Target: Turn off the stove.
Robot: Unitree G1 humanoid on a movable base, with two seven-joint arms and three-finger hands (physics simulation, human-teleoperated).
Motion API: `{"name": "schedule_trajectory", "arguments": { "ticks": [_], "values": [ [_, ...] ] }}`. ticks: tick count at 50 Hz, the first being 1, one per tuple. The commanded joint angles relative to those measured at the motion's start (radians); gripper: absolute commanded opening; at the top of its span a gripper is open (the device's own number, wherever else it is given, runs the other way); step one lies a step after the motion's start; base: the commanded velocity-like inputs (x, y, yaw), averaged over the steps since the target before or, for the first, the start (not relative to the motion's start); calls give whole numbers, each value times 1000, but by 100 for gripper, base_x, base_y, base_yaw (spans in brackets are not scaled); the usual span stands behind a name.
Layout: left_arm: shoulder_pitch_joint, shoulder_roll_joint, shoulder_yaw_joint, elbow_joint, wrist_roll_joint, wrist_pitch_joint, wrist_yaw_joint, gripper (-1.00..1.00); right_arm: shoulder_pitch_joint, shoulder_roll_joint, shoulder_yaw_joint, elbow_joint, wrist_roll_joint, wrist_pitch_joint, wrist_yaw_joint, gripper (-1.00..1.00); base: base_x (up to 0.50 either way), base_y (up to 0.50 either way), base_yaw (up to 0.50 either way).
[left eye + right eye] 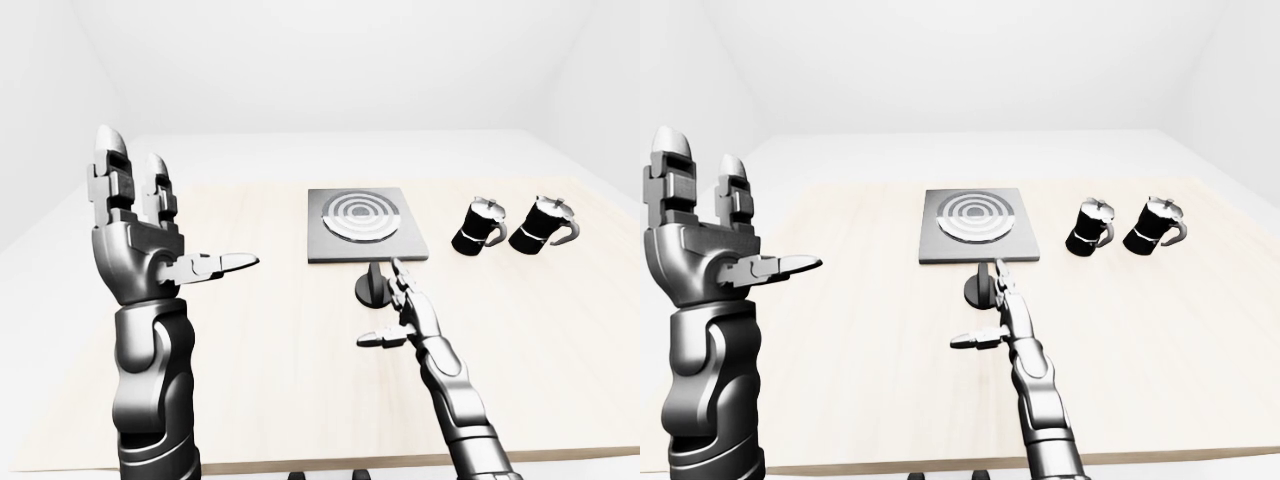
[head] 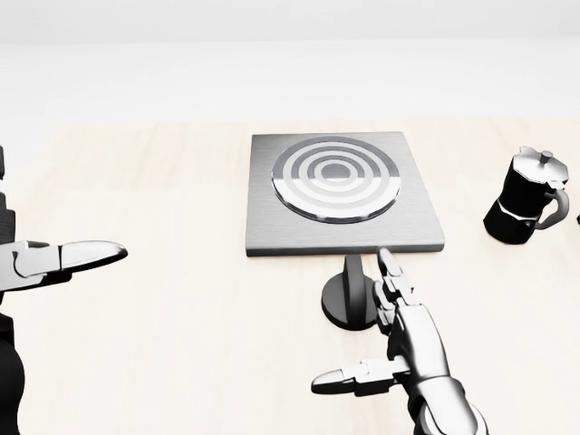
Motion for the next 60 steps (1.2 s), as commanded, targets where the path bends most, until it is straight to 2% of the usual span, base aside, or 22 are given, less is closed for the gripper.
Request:
{"name": "schedule_trajectory", "arguments": {
  "ticks": [1,7,16,20,25,39,44,49,52,57,60],
  "values": [
    [3,-1,0,-6,1,0,0,100,1,1,0,33,-3,-21,1,100,0,0,0],
    [6,-2,-1,0,4,0,-3,100,-1,-1,-3,59,0,-41,2,100,0,0,0],
    [5,-3,-2,-1,5,0,-3,100,0,2,3,64,-4,-43,2,100,0,0,0],
    [1,-1,1,-1,3,0,-2,100,-1,6,10,80,-11,-56,3,100,0,0,0],
    [3,-2,-2,0,4,0,-2,100,2,13,24,76,-18,-55,5,100,0,0,0],
    [6,-2,1,-2,3,0,-1,100,0,20,38,108,-30,-81,11,100,0,0,0],
    [2,-2,-2,1,6,0,0,100,7,33,61,81,-41,-63,12,100,0,0,0],
    [4,-3,-1,-5,4,0,2,100,41,75,147,45,-81,-59,25,100,0,0,0],
    [6,0,4,0,2,0,-1,100,34,82,166,23,-92,-39,24,100,0,0,0],
    [12,0,10,-4,-3,0,1,100,-36,72,146,-1,-103,17,44,100,0,0,0],
    [12,1,10,-8,-6,0,3,100,-127,66,125,18,-113,27,64,100,0,0,0]
  ]
}}
